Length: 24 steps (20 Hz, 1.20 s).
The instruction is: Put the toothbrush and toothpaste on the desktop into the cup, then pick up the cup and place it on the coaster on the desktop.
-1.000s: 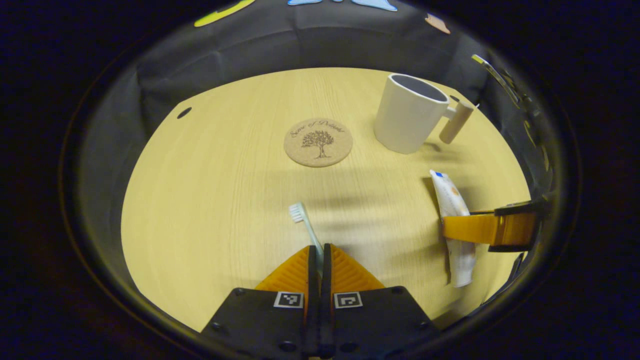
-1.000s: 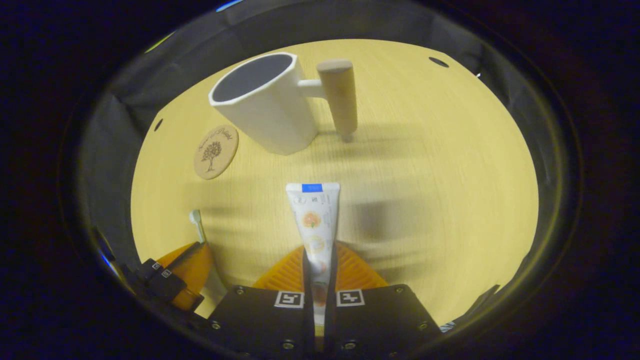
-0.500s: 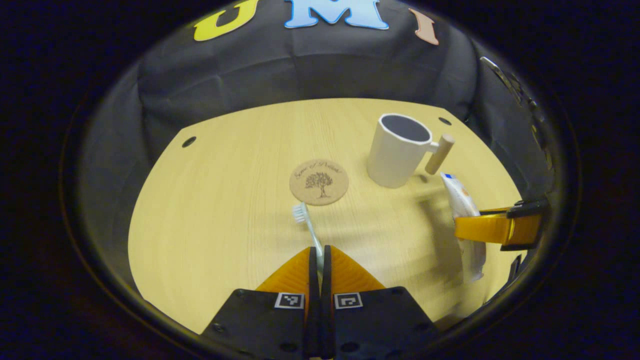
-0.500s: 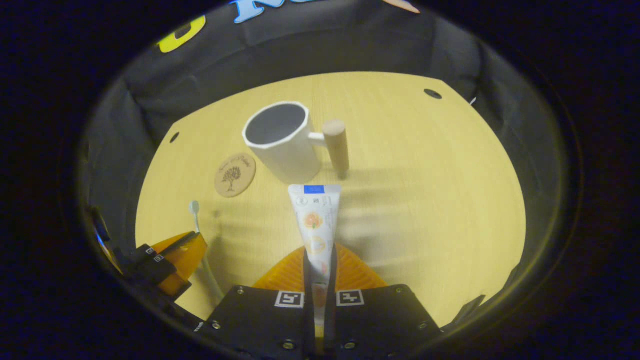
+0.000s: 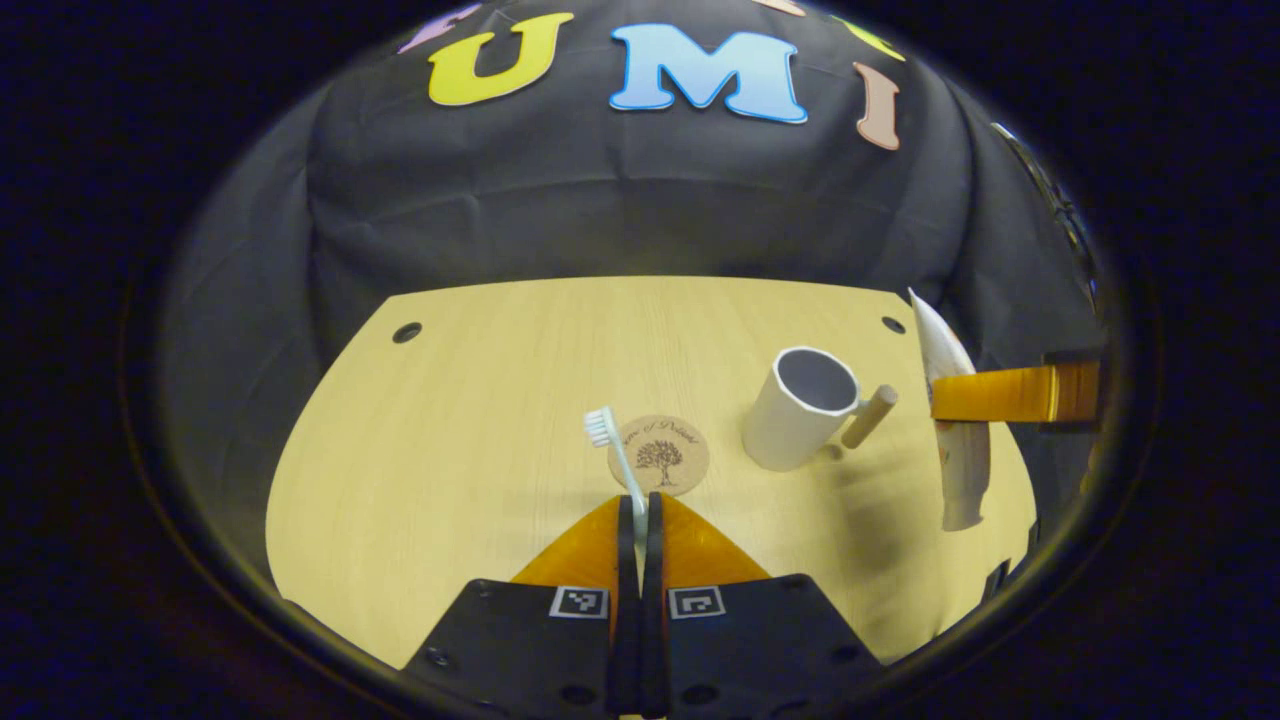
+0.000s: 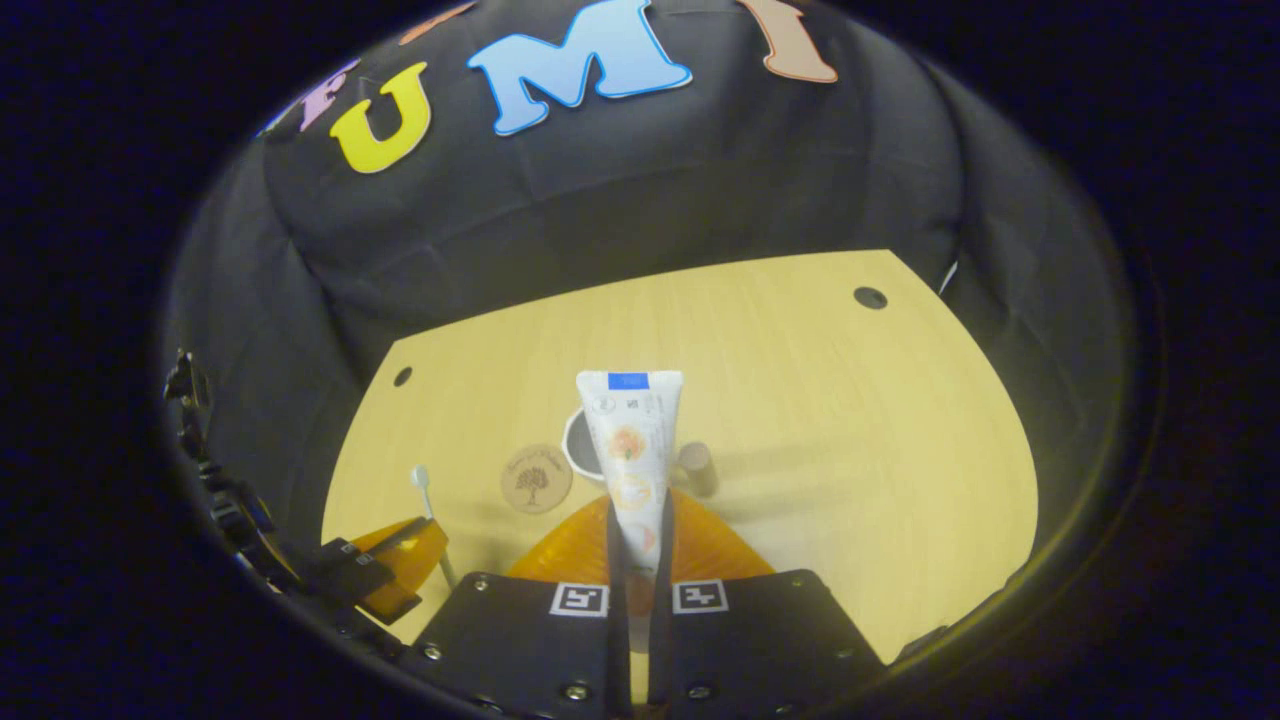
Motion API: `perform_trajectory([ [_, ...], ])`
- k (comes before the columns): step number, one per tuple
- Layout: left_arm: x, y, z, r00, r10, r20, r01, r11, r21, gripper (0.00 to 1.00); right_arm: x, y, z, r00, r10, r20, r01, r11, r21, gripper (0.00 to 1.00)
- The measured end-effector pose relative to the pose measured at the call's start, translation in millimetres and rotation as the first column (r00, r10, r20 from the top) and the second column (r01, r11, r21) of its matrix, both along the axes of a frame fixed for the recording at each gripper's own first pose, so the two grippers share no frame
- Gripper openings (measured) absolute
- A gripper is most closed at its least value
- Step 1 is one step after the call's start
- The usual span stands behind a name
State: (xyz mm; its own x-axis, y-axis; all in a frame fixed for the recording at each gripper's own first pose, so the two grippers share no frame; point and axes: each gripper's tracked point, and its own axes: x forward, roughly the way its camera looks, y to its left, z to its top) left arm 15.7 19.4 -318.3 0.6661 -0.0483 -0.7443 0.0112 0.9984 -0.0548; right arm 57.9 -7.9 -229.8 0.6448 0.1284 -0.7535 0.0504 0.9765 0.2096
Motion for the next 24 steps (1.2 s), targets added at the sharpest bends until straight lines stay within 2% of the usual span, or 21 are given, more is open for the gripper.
perform_trajectory([
  [8,14.5,12.3,34.4,0.998,0.004,0.055,-0.004,1.000,-0.002,0.08,68.8,14.7,16.2,0.998,-0.037,0.056,0.034,0.998,0.057,0.09],
  [15,11.8,29.8,40.7,0.999,0.023,0.050,-0.024,1.000,0.019,0.08,111.9,25.7,1.4,0.994,-0.085,0.073,0.078,0.992,0.103,0.09],
  [17,8.1,34.9,41.4,0.999,0.028,0.045,-0.029,0.999,0.028,0.08,120.7,26.0,-7.9,0.992,-0.089,0.089,0.081,0.993,0.087,0.09],
  [21,5.1,43.2,45.7,0.999,0.033,0.038,-0.034,0.999,0.042,0.08,133.5,29.4,-22.1,0.985,-0.046,0.168,0.046,0.999,0.004,0.09],
  [24,3.6,47.8,47.1,0.998,0.041,0.036,-0.043,0.998,0.053,0.07,133.6,29.1,-25.2,0.970,-0.062,0.234,0.069,0.997,-0.025,0.09],
])
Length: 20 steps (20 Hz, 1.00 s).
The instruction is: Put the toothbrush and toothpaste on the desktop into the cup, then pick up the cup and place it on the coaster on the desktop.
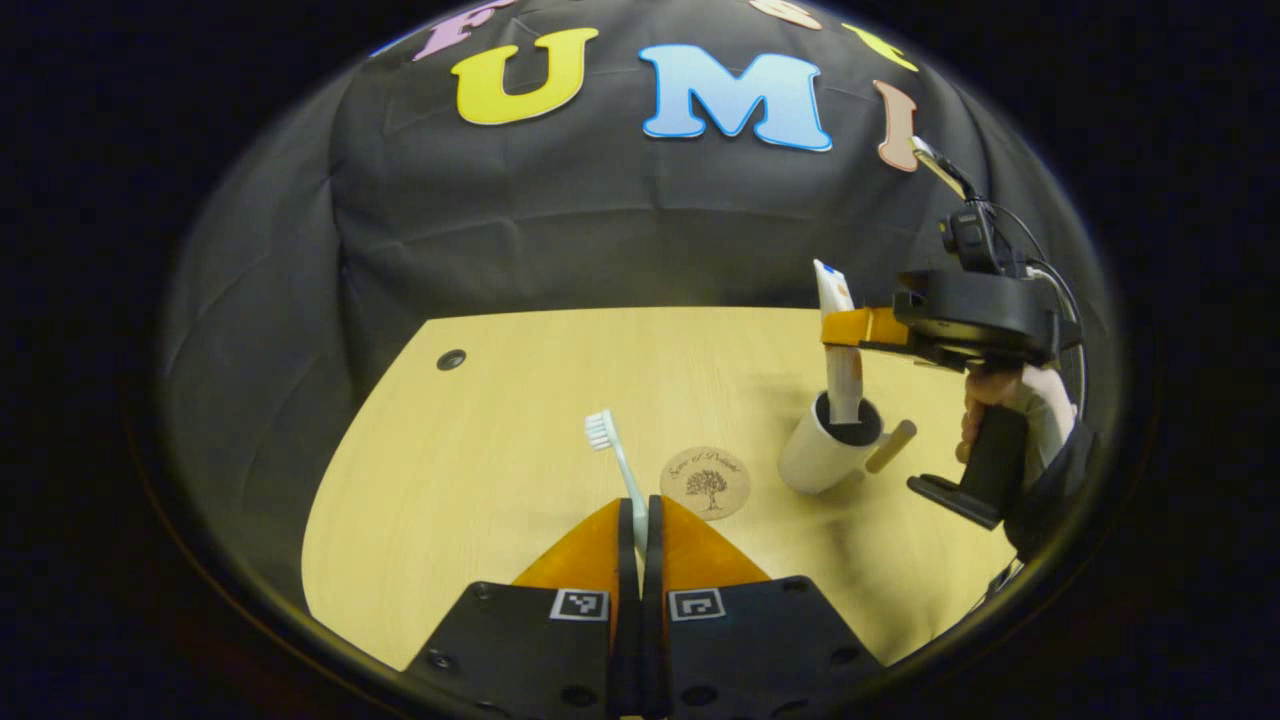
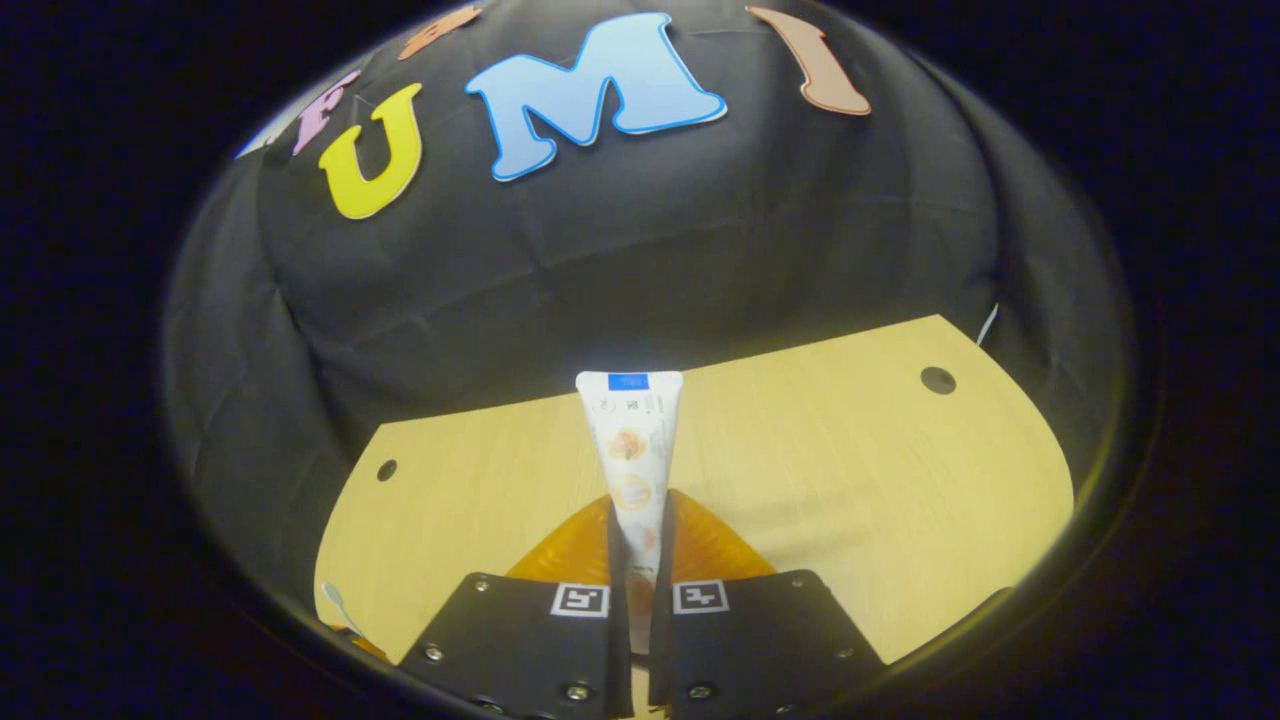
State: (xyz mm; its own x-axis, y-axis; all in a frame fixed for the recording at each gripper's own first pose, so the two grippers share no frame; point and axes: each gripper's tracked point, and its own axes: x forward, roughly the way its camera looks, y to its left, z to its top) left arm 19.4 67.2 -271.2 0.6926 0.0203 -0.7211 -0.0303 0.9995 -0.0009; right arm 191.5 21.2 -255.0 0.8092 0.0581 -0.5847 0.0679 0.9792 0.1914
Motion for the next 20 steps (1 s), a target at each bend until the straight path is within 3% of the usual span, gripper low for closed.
perform_trajectory([
  [8,-11.3,4.9,7.1,1.000,0.004,-0.013,-0.004,1.000,0.012,0.08,-9.9,-3.5,-23.3,0.998,-0.032,0.061,0.033,0.999,-0.029,0.09],
  [14,-12.6,9.1,12.2,1.000,0.029,-0.012,-0.029,0.999,0.014,0.07,-18.4,-0.1,-25.0,0.996,0.007,0.090,-0.003,0.999,-0.051,0.09],
  [16,-10.6,8.3,13.1,0.999,0.034,-0.008,-0.033,0.999,0.015,0.08,-24.0,-0.9,-21.7,0.995,0.020,0.095,-0.014,0.997,-0.071,0.17],
  [20,-3.7,8.9,21.5,0.999,0.034,0.007,-0.034,0.999,0.019,0.08,-34.0,0.7,-24.7,0.995,0.047,0.089,-0.039,0.995,-0.090,0.21],
])
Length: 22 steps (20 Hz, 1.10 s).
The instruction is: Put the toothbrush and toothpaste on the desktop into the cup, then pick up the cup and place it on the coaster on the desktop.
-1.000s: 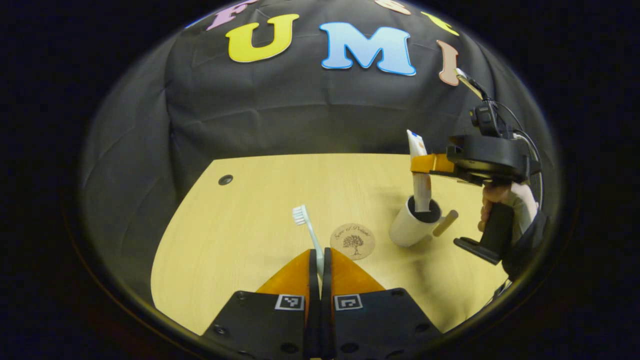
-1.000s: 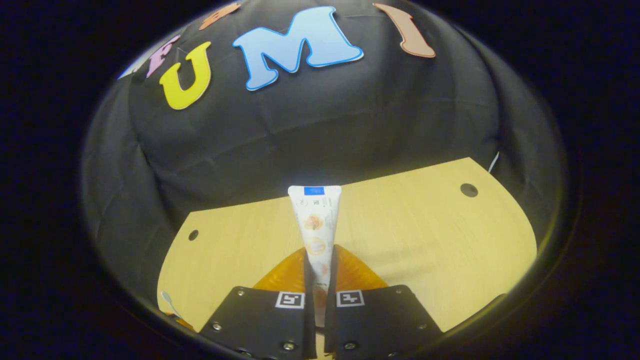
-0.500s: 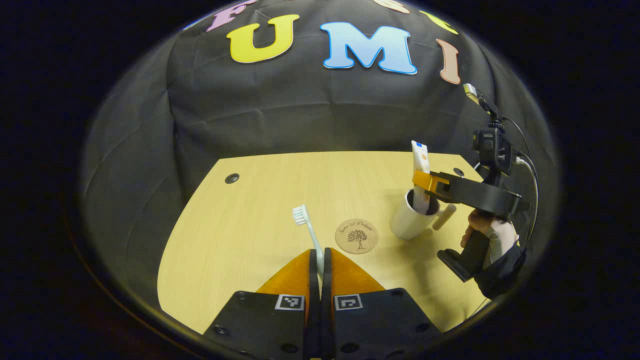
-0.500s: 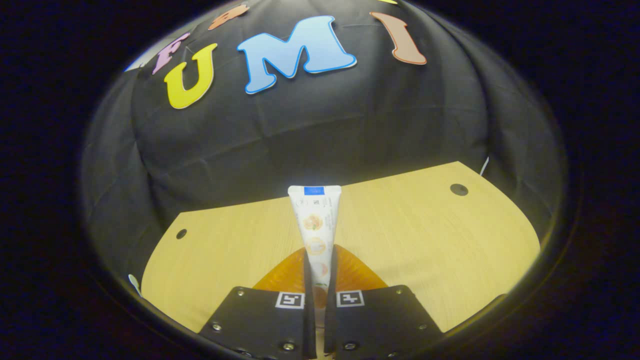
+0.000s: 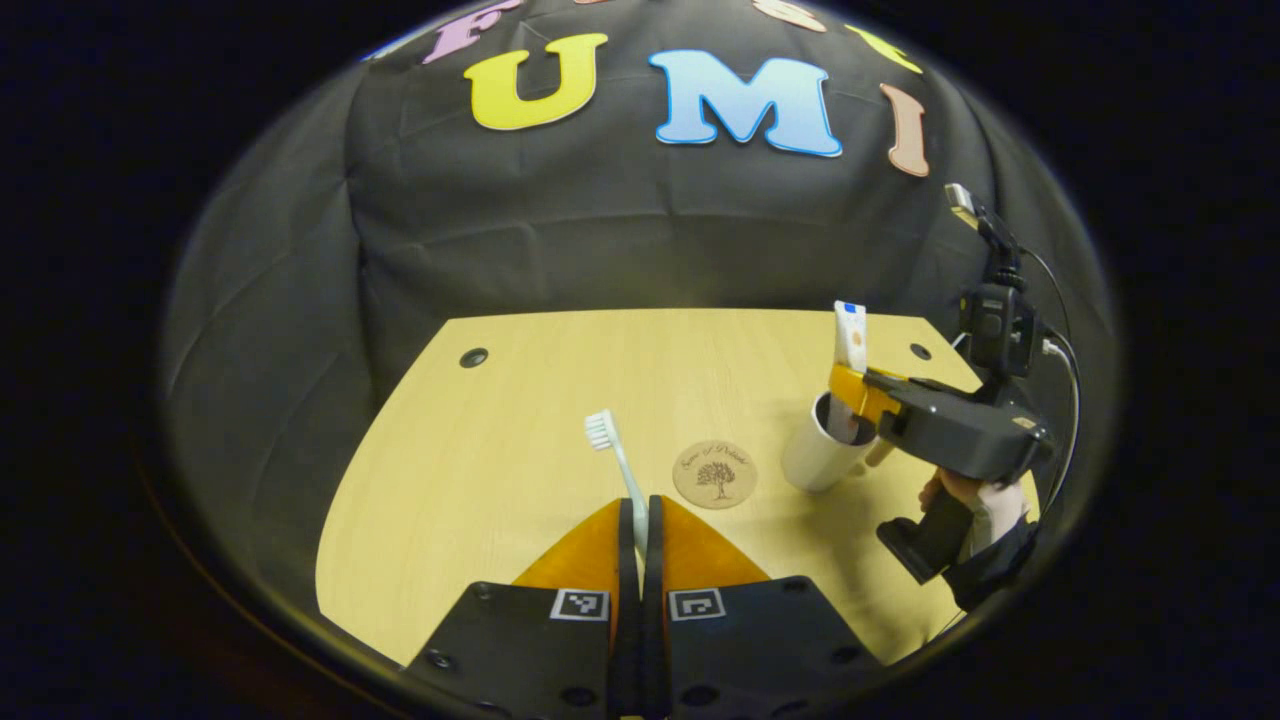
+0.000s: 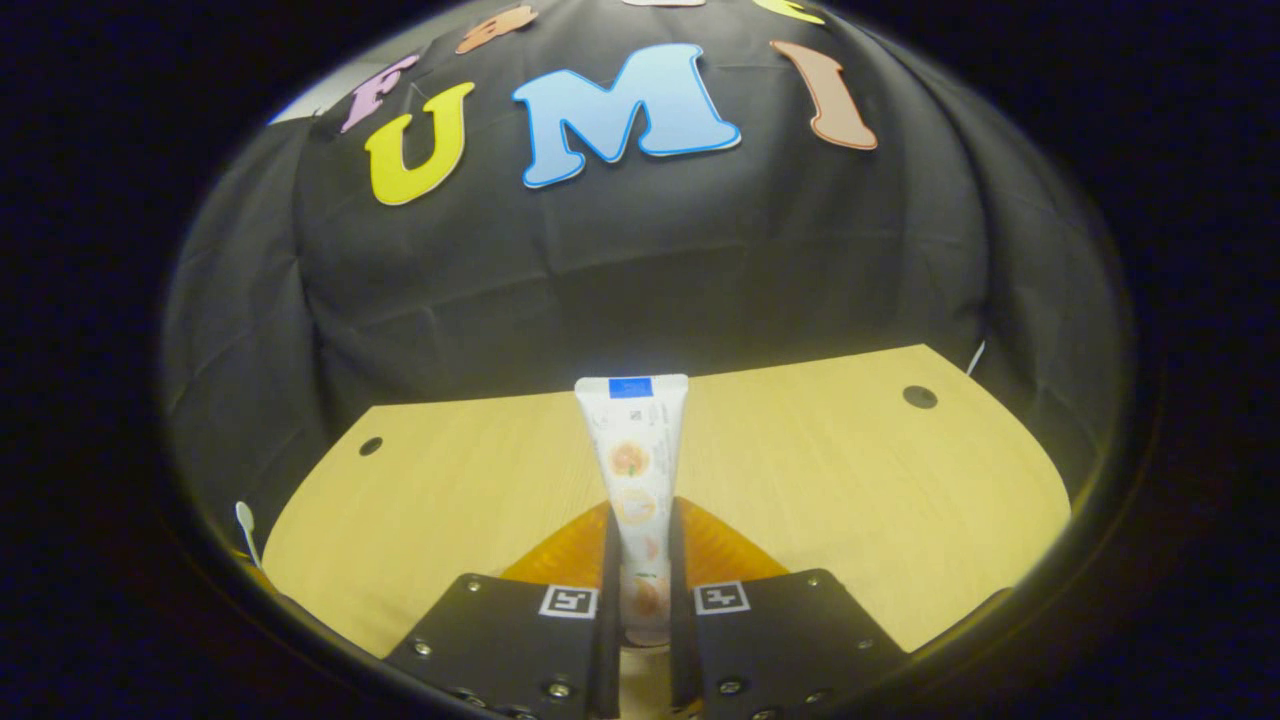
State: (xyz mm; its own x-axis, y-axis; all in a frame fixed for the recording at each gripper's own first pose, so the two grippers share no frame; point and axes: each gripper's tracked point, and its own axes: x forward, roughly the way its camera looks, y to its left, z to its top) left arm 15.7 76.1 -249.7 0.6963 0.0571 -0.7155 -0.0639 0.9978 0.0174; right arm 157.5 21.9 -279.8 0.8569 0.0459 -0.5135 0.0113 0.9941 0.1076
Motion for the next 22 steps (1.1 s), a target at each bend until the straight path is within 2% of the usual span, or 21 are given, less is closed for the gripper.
perform_trajectory([
  [2,4.7,-2.4,4.8,1.000,-0.001,0.005,0.001,1.000,-0.003,0.08,-8.1,0.2,-5.7,1.000,0.011,-0.024,-0.011,1.000,-0.005,0.24],
  [7,17.5,-11.0,16.2,1.000,-0.004,0.022,0.004,1.000,-0.013,0.08,-24.2,1.5,-11.4,0.997,0.043,-0.069,-0.043,0.999,-0.006,0.25],
  [8,20.3,-12.1,17.2,1.000,-0.005,0.026,0.006,1.000,-0.015,0.08,-25.3,0.9,-9.4,0.997,0.048,-0.068,-0.049,0.999,-0.009,0.28],
  [9,20.1,-10.2,16.8,0.999,-0.006,0.031,0.007,1.000,-0.017,0.08,-24.4,0.6,-7.9,0.997,0.050,-0.065,-0.051,0.999,-0.017,0.37],
  [11,25.0,-11.9,14.9,0.999,-0.011,0.046,0.012,1.000,-0.020,0.08,-29.5,-2.6,-0.1,0.997,0.053,-0.063,-0.054,0.998,-0.023,0.41],
  [17,41.7,-13.5,9.4,0.993,-0.047,0.106,0.051,0.998,-0.040,0.08,-36.9,-6.9,15.6,0.996,0.059,-0.060,-0.059,0.998,-0.003,0.41],
  [20,46.7,-21.0,18.5,0.986,-0.081,0.149,0.091,0.994,-0.060,0.08,-38.4,-7.4,15.3,0.995,0.068,-0.073,-0.068,0.998,0.002,0.45],
  [22,50.0,-26.0,28.0,0.979,-0.095,0.178,0.109,0.992,-0.066,0.07,-37.7,-8.6,23.6,0.997,0.063,-0.055,-0.063,0.998,0.005,0.60],
])
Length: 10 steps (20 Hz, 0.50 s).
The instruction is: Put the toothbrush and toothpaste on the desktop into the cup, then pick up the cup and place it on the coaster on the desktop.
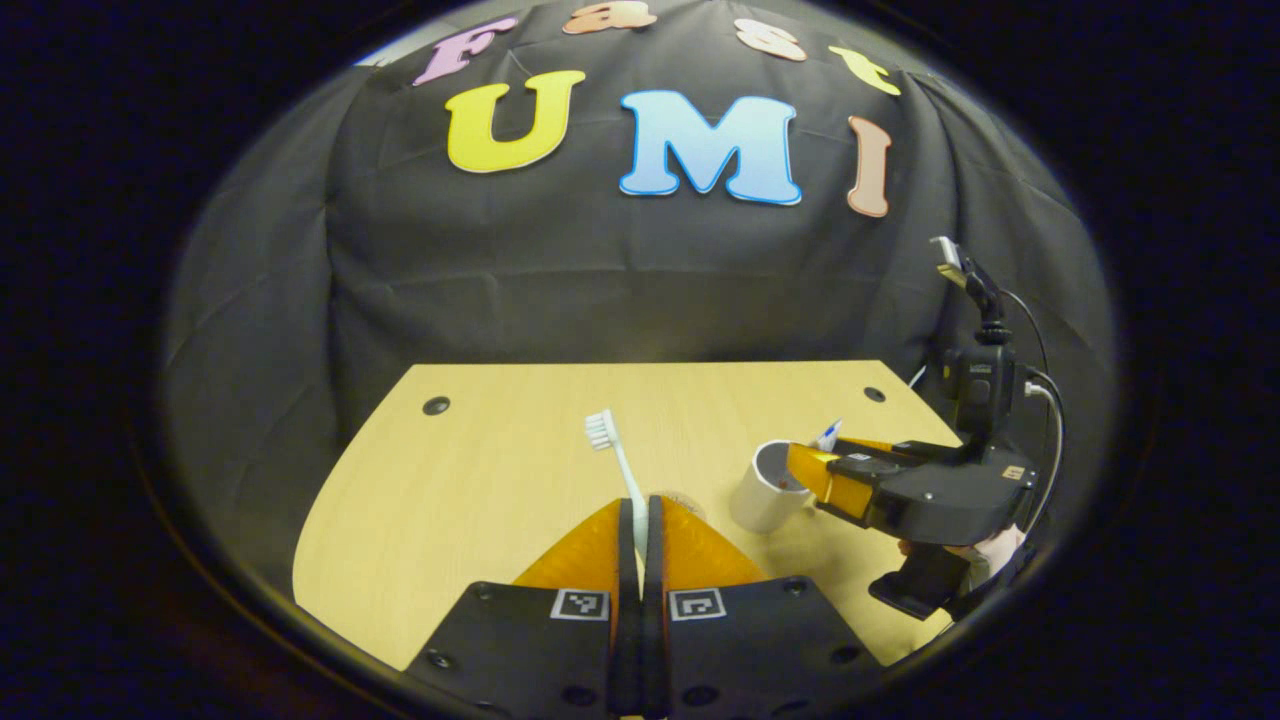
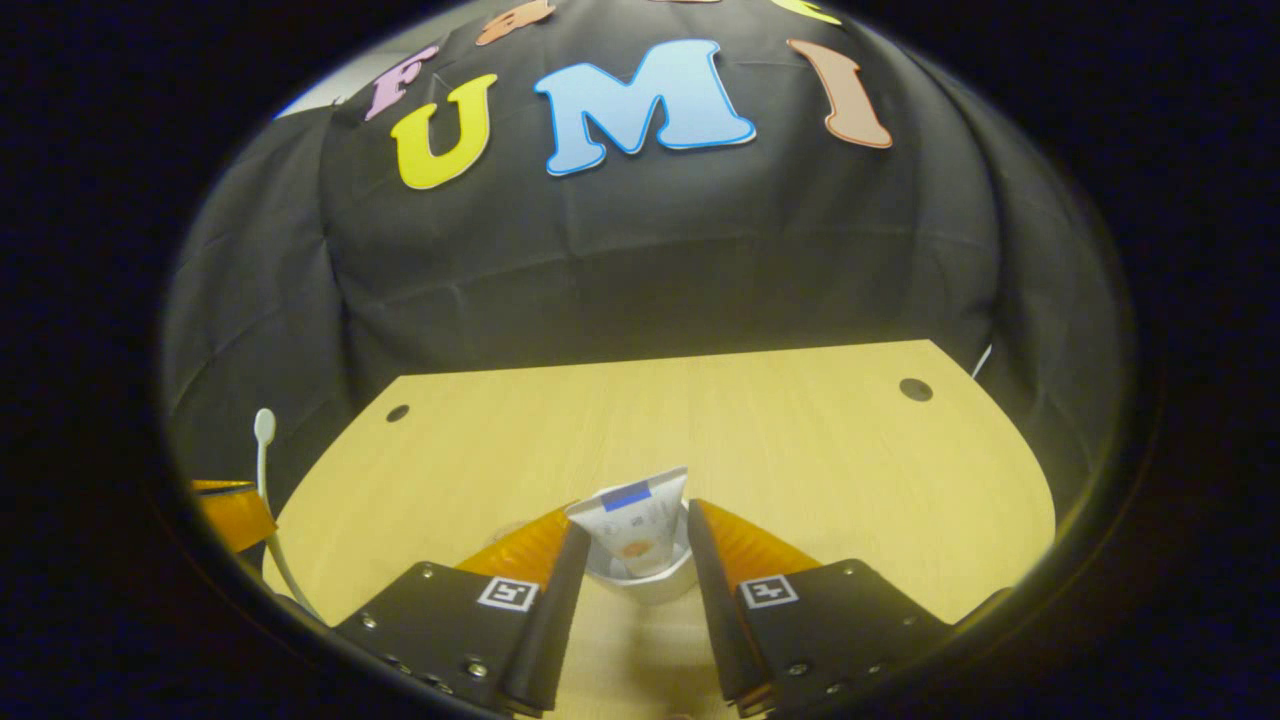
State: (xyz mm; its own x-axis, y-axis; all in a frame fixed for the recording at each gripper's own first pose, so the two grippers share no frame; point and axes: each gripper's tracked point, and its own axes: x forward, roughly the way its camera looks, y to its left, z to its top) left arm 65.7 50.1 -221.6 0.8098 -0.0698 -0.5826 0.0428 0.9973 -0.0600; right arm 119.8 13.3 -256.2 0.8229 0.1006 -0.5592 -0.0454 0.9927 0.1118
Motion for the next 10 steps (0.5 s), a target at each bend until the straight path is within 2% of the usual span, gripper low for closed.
perform_trajectory([
  [5,17.5,-10.6,20.4,0.994,-0.067,0.082,0.070,0.997,-0.035,0.07,1.1,-1.4,22.7,0.999,-0.017,0.040,0.016,0.999,0.030,0.59],
  [10,53.8,-28.9,38.8,0.973,-0.129,0.192,0.144,0.987,-0.069,0.07,1.6,-12.6,60.7,0.994,-0.044,0.102,0.038,0.998,0.056,0.59],
])
